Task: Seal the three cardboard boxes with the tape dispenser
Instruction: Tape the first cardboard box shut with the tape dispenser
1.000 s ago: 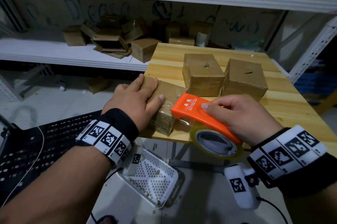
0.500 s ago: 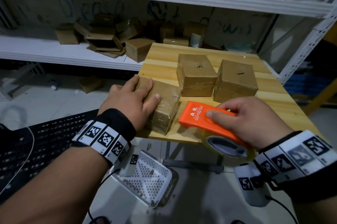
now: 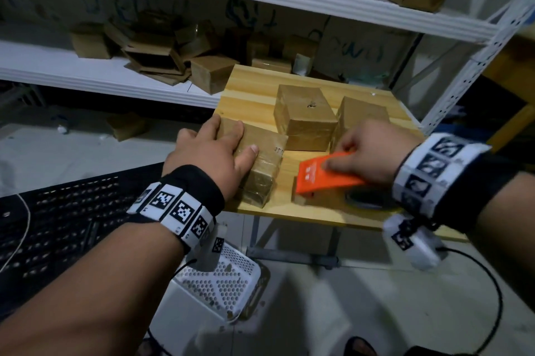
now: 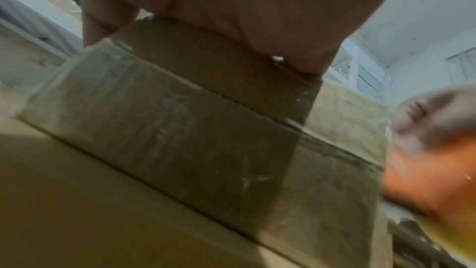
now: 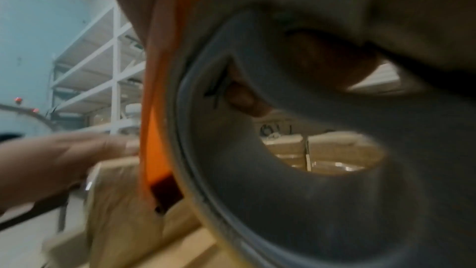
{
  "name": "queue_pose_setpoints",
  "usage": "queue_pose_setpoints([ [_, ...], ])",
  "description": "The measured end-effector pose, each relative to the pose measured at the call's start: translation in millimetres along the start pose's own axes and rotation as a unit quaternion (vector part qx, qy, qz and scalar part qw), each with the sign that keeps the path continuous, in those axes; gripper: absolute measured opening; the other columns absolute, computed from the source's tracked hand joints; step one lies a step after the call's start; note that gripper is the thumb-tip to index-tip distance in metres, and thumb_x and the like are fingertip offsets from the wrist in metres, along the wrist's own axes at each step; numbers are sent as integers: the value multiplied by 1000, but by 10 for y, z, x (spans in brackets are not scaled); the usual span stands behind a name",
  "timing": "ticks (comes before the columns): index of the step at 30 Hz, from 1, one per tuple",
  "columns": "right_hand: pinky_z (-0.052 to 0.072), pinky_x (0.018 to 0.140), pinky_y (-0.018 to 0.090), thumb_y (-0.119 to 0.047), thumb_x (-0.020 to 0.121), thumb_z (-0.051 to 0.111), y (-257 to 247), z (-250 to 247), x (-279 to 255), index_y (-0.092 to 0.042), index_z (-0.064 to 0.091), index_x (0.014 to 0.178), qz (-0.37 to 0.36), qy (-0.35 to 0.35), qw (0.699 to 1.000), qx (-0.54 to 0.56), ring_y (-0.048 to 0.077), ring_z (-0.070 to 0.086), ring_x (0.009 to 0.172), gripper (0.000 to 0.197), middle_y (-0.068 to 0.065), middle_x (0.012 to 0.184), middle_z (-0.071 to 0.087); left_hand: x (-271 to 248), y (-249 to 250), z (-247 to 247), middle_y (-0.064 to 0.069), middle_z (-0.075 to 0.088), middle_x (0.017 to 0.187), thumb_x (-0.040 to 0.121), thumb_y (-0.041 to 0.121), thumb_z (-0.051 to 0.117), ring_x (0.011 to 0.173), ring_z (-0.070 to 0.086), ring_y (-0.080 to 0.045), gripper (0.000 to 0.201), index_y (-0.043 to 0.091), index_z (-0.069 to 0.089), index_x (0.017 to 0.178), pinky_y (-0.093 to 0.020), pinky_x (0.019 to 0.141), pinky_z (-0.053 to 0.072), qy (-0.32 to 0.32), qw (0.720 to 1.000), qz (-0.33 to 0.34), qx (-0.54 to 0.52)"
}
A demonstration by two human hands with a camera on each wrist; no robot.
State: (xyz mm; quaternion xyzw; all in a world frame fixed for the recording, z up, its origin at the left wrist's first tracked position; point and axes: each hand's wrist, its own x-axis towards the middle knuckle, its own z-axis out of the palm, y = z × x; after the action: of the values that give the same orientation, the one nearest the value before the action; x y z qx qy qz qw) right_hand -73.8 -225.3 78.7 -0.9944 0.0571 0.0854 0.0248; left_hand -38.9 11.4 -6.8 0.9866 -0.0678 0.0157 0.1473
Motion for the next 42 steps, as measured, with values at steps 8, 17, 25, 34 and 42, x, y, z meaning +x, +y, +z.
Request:
queue_pose_setpoints([
  [8,38,62,30,-41,102,50,24,196,-78,-23,75,118,18,140,988,56,23,58,75,35,6,92,69,-17,4,-24,5,13,167,93,75,18,135,29,-35,66,49,20,154,-50,104,41,-6,1000,6,0],
  [17,44,105,38,-46,97,65,44,830,-112,-24,59,146,74,166,979,93,29,57,125,54,7,138,64,-143,70,-60,0,14,167,94,71,1,136,30,-38,68,46,19,155,-51,100,44,-7,1000,13,12],
  [25,40,102,24,-76,91,28,-482,696,-353,-30,44,155,-59,257,824,501,2,45,132,80,-7,156,46,-164,100,-62,1,18,166,100,64,9,137,32,-39,58,48,22,155,-49,99,44,7,1000,5,30],
  [34,16,118,13,-63,101,32,-938,1114,-97,-19,28,163,22,110,709,696,13,24,157,76,-4,169,28,-186,154,23,0,17,166,102,56,11,136,31,-41,55,46,24,155,-47,101,42,18,999,-4,40],
  [42,23,110,15,-50,107,46,-793,1241,-33,-27,34,162,6,78,707,703,-1,36,143,61,-13,162,42,-74,-86,35,-15,38,155,93,73,32,136,45,-31,84,16,32,156,-46,110,39,105,967,-75,-221],
])
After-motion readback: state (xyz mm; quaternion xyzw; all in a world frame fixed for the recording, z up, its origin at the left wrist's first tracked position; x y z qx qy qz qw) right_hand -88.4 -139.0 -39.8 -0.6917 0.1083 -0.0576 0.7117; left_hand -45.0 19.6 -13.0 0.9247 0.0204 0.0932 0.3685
